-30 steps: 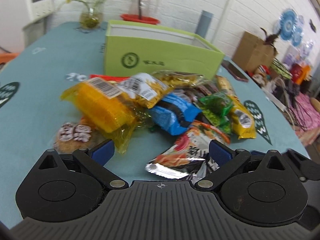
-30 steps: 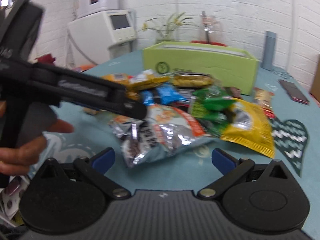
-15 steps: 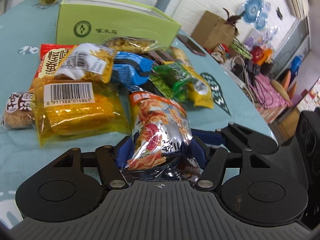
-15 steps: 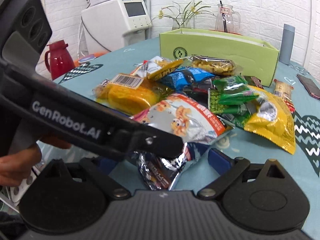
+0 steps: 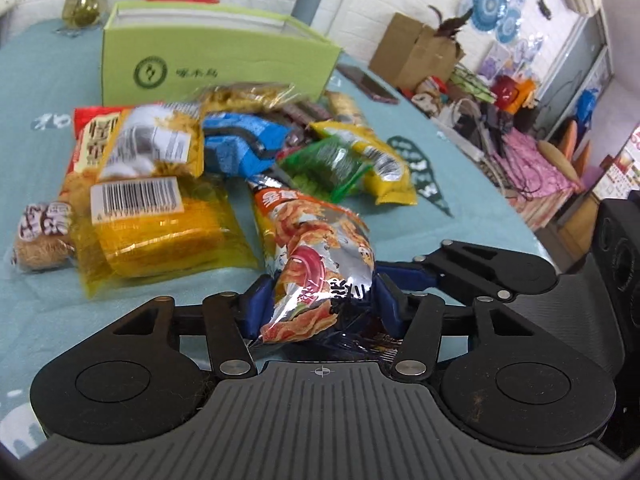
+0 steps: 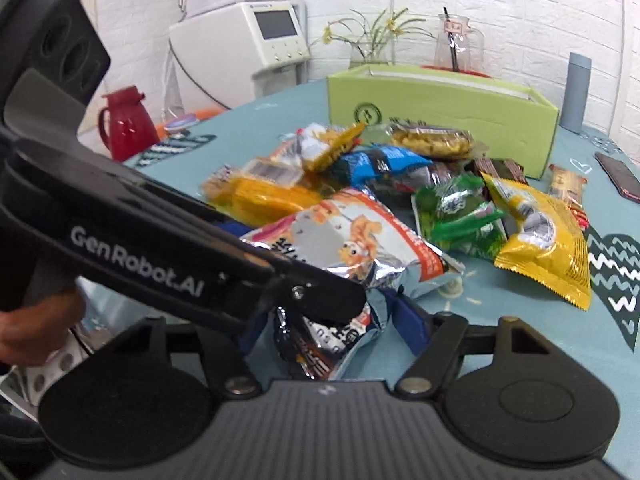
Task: Organize snacks
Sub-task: 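Lift the silver chip bag with the left gripper and drop it into the green box, then move the open left gripper back over the snack pile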
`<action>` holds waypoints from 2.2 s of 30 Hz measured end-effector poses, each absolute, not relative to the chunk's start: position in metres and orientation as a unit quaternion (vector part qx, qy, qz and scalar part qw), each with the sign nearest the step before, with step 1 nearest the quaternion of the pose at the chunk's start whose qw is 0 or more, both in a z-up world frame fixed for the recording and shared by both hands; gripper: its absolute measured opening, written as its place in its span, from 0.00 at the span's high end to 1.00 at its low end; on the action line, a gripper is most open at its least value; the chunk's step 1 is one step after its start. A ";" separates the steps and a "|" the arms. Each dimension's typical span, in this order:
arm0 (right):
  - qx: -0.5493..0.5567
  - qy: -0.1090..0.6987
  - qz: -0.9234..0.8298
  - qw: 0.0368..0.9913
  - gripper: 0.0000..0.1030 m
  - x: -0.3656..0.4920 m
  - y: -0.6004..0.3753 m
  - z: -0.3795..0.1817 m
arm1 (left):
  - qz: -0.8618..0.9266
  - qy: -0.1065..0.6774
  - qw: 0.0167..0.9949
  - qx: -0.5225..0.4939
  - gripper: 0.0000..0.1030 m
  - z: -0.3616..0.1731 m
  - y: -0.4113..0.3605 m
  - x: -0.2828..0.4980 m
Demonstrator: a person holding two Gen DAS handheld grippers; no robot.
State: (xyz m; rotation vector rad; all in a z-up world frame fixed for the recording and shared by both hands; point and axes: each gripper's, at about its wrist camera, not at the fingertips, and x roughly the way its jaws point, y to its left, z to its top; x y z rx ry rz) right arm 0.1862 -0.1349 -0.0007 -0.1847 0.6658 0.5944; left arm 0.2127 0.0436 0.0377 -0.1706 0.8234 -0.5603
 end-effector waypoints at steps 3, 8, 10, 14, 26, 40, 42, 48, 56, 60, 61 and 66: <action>-0.097 0.288 0.289 0.908 0.28 0.187 -0.131 0.023 | -0.274 0.359 0.889 -0.077 0.64 0.063 0.047 0.209; -0.121 0.227 0.292 0.921 0.28 0.221 -0.115 0.062 | -0.267 0.293 0.916 -0.067 0.64 0.109 0.056 0.232; -0.137 0.203 0.293 0.924 0.28 0.255 -0.105 0.078 | -0.255 0.270 0.926 -0.063 0.64 0.126 0.060 0.259; -0.148 0.188 0.296 0.925 0.28 0.337 -0.082 0.098 | -0.224 0.245 0.942 -0.049 0.64 0.149 0.068 0.331; -0.143 0.289 0.324 0.889 0.25 0.505 -0.038 0.045 | -0.160 0.325 0.930 -0.071 0.51 0.091 0.112 0.511; -0.108 0.220 0.323 0.914 0.10 0.351 -0.079 0.082 | -0.145 0.263 0.950 -0.087 0.17 0.111 0.137 0.378; -0.090 0.233 0.327 0.911 0.10 0.323 -0.084 0.071 | -0.132 0.271 0.949 -0.093 0.16 0.102 0.141 0.350; -0.031 0.290 0.335 0.896 0.10 0.265 -0.087 0.036 | -0.115 0.302 0.941 -0.104 0.17 0.065 0.141 0.288; -0.040 0.309 0.345 0.886 0.10 0.273 -0.063 0.014 | -0.149 0.346 0.924 -0.061 0.37 0.053 0.114 0.301; -0.048 0.316 0.354 0.879 0.10 0.277 -0.054 0.008 | -0.176 0.379 0.906 -0.074 0.60 0.040 0.116 0.307; -0.047 0.310 0.355 0.881 0.10 0.275 -0.055 0.010 | -0.174 0.378 0.906 -0.084 0.66 0.040 0.120 0.305; -0.049 0.271 0.367 0.889 0.09 0.251 -0.066 0.028 | -0.201 0.348 0.911 -0.090 0.88 0.061 0.113 0.283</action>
